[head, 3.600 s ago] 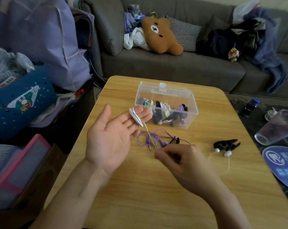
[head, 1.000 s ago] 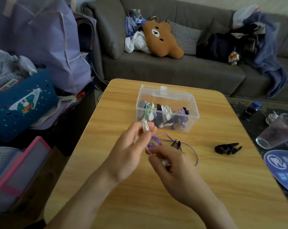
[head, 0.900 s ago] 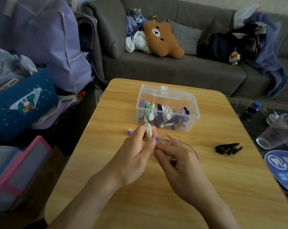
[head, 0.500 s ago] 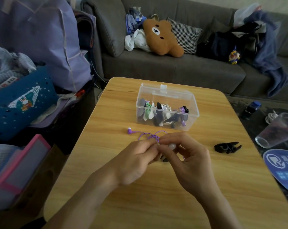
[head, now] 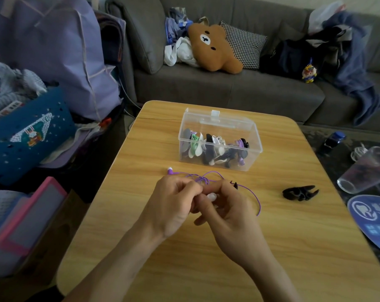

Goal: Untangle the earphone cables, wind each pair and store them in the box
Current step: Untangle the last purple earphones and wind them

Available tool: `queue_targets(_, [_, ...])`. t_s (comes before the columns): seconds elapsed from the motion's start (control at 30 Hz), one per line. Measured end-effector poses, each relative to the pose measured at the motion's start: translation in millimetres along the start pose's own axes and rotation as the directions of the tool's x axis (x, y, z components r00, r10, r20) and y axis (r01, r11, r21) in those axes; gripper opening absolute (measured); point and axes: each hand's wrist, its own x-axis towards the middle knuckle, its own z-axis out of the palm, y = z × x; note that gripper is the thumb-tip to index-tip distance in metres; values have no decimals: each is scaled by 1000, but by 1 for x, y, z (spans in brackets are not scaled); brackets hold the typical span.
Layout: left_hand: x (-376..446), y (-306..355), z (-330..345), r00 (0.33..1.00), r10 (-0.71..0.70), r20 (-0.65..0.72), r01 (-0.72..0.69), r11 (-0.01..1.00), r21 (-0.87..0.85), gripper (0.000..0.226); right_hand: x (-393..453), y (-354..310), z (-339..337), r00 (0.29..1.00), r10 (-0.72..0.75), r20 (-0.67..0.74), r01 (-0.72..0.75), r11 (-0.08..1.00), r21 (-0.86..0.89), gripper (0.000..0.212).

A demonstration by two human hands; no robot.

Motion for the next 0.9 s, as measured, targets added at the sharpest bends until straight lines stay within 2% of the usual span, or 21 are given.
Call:
queue_targets(0.2, [0,3,2,984,-141,-110,145,989,29,36,-5,1,18,991,-26,-134,13,995,-99,11])
queue_targets(0.37, [1,3,2,981,-125,-149,139,986,93,33,-6,0,22,989,-82,-127,67,991,-119,14])
queue_targets(0.47, [0,4,4,983,-117,-143,128,989,75,31,-6,2,23,983,-126,-133,105,982,-160,16])
queue_targets(0.57, [-1,0,6,982,-131,-136,141,988,68,29,-4,6,23,981,-109,-158,79,980,-184,15])
queue_targets(0.63, [-1,0,9,976,-197,-89,198,980,11,38,-1,7,21,984,-66,-167,42,989,-139,13])
queue_targets(0.67, [0,-1,10,968,-248,-27,246,967,-68,41,0,7,19,986,-42,-164,27,995,-92,12])
queue_targets(0.77, [0,5,1,912,-337,233,401,851,-339,26,4,5,6,996,3,-86,3,998,67,12])
queue_targets(0.83, [0,9,-8,881,-329,340,451,802,-392,24,6,7,-5,1000,-17,3,16,998,62,11])
queue_targets(0.9, [0,11,-11,879,-323,352,451,802,-392,21,7,8,-12,997,-65,47,66,998,-14,8])
